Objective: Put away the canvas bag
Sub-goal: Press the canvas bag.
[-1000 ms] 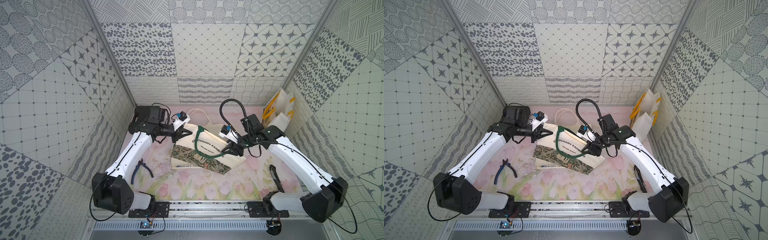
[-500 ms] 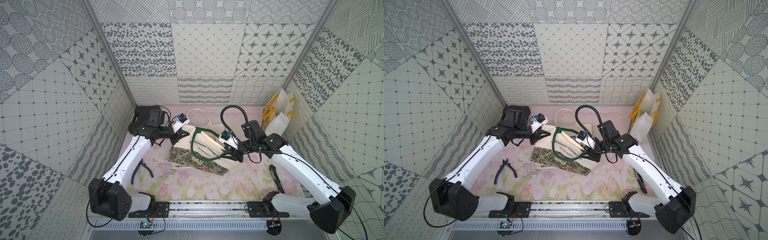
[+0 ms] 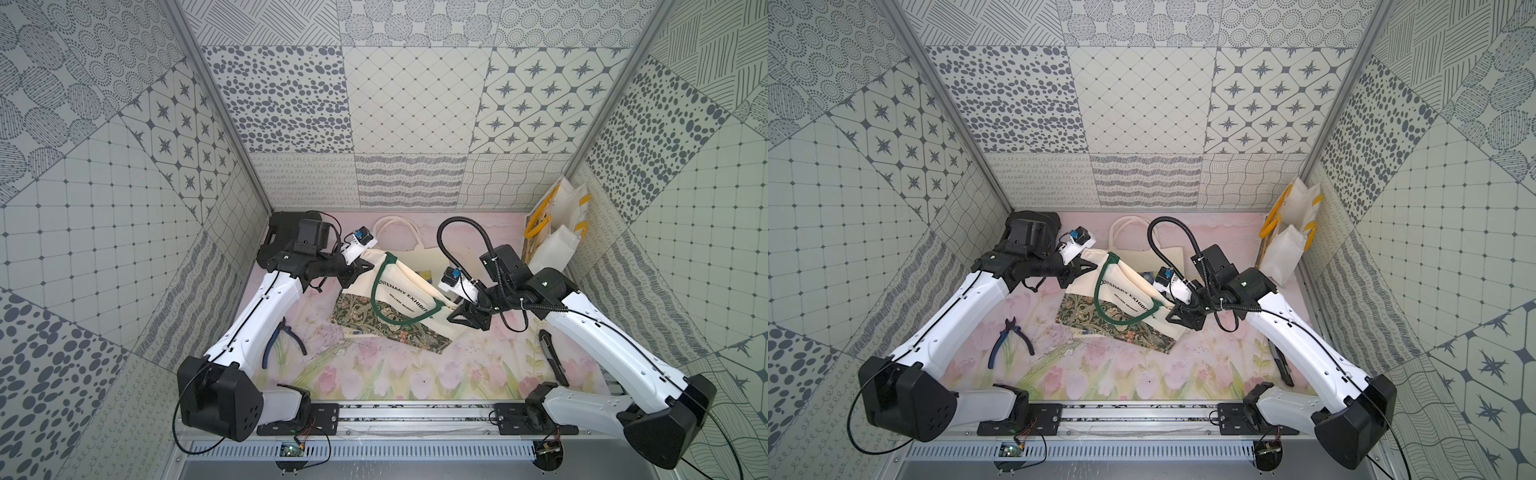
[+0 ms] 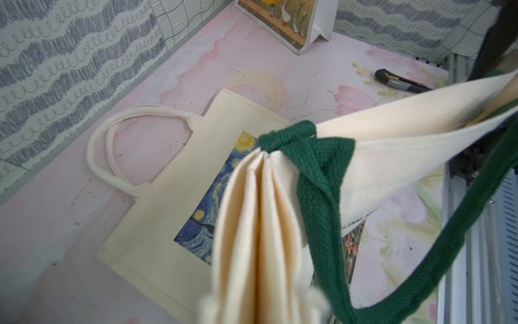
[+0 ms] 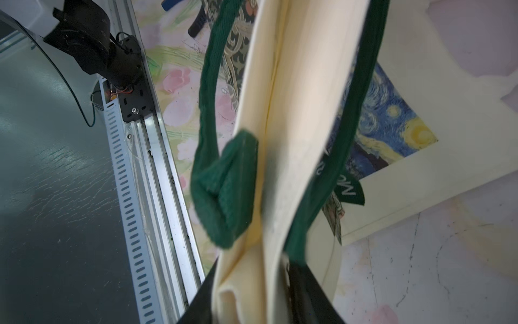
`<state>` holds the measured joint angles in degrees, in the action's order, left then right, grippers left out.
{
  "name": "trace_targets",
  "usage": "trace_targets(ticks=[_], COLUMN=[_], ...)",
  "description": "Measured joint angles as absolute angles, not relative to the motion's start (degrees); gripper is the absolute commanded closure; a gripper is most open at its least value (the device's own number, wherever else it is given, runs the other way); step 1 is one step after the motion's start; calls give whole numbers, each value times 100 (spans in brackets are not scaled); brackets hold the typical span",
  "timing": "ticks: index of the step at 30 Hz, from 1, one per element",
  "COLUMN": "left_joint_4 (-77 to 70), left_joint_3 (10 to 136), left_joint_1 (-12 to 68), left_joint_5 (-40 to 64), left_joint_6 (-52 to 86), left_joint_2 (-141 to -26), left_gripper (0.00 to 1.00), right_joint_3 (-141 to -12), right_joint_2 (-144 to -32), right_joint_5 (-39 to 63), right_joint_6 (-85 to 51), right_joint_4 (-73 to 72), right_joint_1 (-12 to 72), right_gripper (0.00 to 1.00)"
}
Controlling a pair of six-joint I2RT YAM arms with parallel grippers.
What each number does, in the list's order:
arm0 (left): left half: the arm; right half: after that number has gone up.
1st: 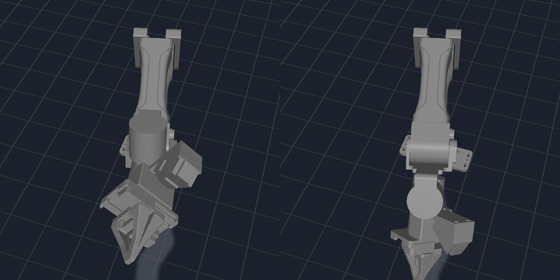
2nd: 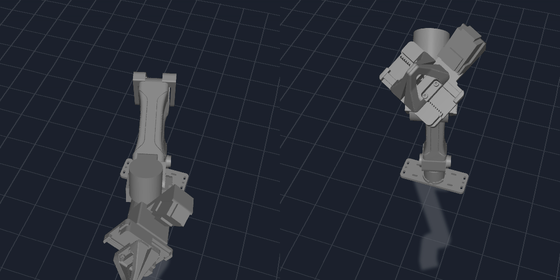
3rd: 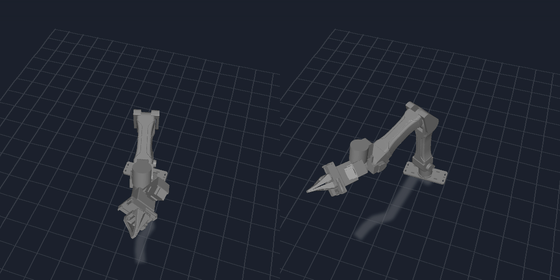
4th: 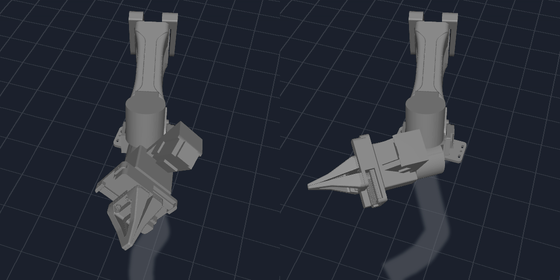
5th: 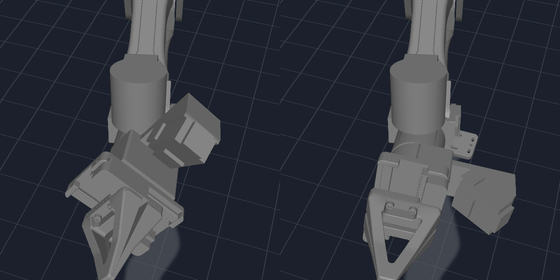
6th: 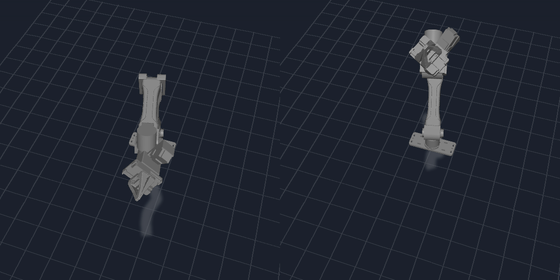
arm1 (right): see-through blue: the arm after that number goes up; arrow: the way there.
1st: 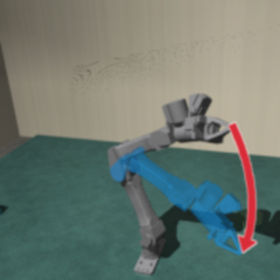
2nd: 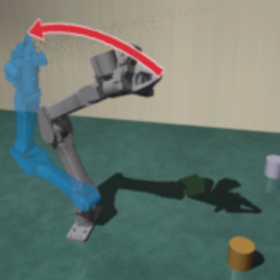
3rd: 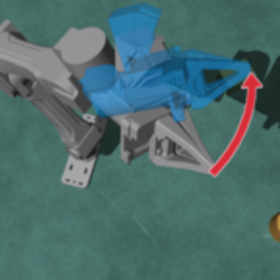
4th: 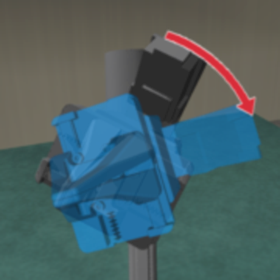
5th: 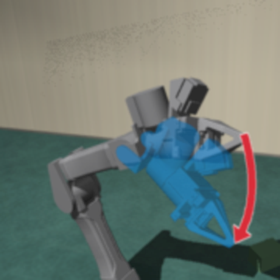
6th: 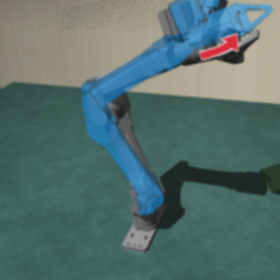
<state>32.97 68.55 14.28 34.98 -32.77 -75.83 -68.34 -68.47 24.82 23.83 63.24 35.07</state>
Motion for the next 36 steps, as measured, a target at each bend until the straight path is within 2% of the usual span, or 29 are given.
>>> trace_targets(ticks=[12, 18, 21, 26, 30, 36], left_joint_4=[2906, 2755, 2700, 2655, 2655, 2652], left_joint_3=[6742, 6685, 6648, 6608, 6567, 6556], left_joint_1=[1378, 1378, 1378, 1380, 1380, 1382], left_joint_5=[2829, 2773, 2751, 2751, 2753, 2770], left_joint_6=[-3186, -3142, -3140, -3146, -3153, -3164], left_joint_2=[-7489, -7404, -7360, -7299, -7275, -7240], left_gripper=[100, 100, 100, 100, 100, 100], right_joint_3=[-6825, -6869, -6904, -7022, -7100, -7238], right_joint_2=[-6936, -7107, -7168, -6904, -6298, -6125], right_joint_5=[2495, 2604, 2550, 2381, 2366, 2705], right_joint_6=[2178, 1994, 1903, 1780, 1662, 1625], right_joint_4=[6606, 6235, 6108, 5929, 5800, 5561], right_joint_1=[3879, 4023, 4034, 4021, 3844, 3166], right_gripper=[66, 61, 51, 43, 24, 17])
